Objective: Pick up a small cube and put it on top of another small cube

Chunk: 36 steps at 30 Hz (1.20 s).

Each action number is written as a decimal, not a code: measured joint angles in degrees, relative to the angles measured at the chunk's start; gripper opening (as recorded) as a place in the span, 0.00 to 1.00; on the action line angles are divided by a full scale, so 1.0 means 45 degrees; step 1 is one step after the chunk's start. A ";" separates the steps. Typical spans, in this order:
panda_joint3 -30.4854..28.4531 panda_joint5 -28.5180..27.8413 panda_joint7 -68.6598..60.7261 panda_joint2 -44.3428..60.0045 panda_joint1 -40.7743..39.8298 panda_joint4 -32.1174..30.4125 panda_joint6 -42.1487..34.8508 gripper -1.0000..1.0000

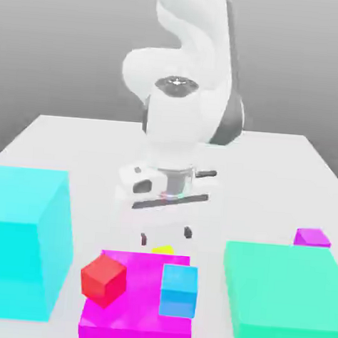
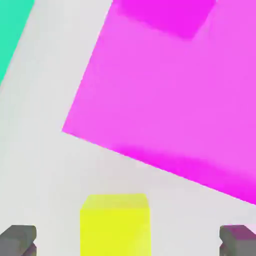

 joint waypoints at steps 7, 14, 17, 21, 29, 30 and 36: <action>0.0712 0.0254 -0.0219 0.2318 -0.0641 0.0358 0.1889 0.00; 0.0760 0.0173 -0.0166 0.1719 -0.0712 0.0249 0.1389 0.00; 0.0664 -0.0125 0.0048 0.0412 -0.0698 0.0006 0.0324 0.00; 0.0693 -0.0866 0.0550 -0.1390 -0.0942 -0.0287 -0.1139 0.00; 0.2134 -0.0822 0.1185 -0.1516 0.0627 0.2177 -0.5062 0.00; 0.2051 -0.0856 0.0938 -0.1457 0.0525 0.2620 -0.5555 0.00; 0.1457 -0.1247 -0.0879 -0.1125 -0.0359 0.5356 -0.8440 0.00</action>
